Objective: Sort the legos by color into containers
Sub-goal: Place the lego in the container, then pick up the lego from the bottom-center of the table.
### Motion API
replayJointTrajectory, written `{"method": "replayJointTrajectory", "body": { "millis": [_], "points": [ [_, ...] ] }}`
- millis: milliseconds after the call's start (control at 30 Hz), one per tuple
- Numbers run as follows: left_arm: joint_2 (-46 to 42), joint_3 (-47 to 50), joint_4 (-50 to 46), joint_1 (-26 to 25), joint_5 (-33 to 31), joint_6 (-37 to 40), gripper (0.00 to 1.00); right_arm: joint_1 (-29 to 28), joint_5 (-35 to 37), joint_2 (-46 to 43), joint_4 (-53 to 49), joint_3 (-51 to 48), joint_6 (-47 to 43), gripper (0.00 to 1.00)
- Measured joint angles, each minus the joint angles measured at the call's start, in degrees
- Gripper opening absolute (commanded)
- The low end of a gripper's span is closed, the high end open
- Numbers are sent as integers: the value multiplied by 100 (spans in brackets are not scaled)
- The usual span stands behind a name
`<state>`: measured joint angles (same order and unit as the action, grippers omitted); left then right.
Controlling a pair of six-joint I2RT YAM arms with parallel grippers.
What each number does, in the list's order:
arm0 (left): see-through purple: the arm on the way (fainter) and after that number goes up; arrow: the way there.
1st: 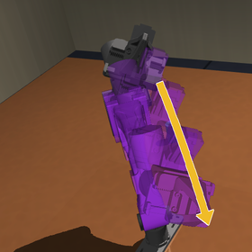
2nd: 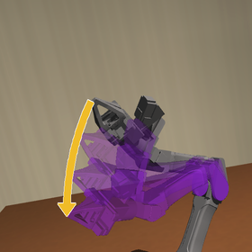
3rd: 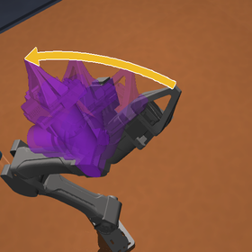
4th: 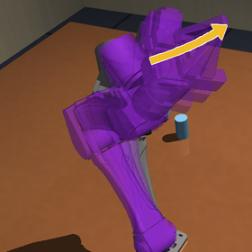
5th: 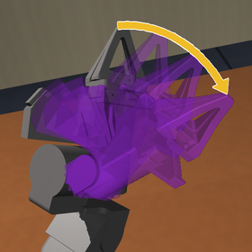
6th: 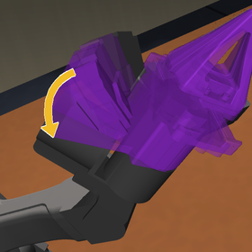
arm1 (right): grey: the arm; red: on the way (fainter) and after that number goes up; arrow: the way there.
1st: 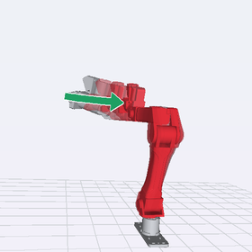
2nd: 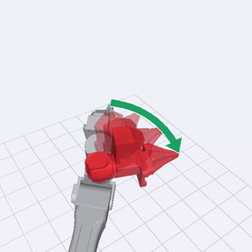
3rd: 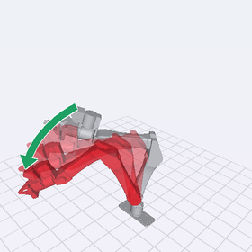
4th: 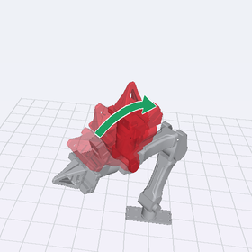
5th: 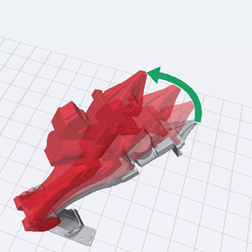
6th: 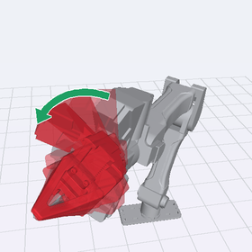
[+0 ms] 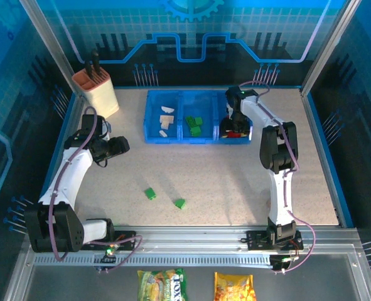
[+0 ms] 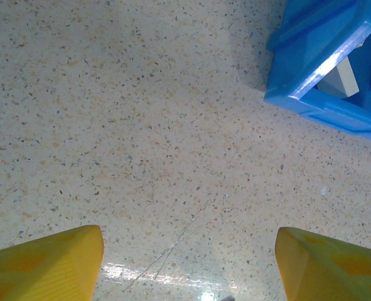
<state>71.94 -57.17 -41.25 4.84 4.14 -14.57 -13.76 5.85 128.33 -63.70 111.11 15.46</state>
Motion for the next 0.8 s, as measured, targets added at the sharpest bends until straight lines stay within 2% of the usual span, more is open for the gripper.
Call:
{"method": "replayJointTrajectory", "body": {
  "millis": [467, 800],
  "points": [
    [0, 0, 0, 0, 26, 0, 74, 0, 13, -446, -190, 7, -11, 73],
    [0, 0, 0, 0, 70, 0, 74, -164, 33, -1749, -7, -1158, -7, 71]
  ]
}}
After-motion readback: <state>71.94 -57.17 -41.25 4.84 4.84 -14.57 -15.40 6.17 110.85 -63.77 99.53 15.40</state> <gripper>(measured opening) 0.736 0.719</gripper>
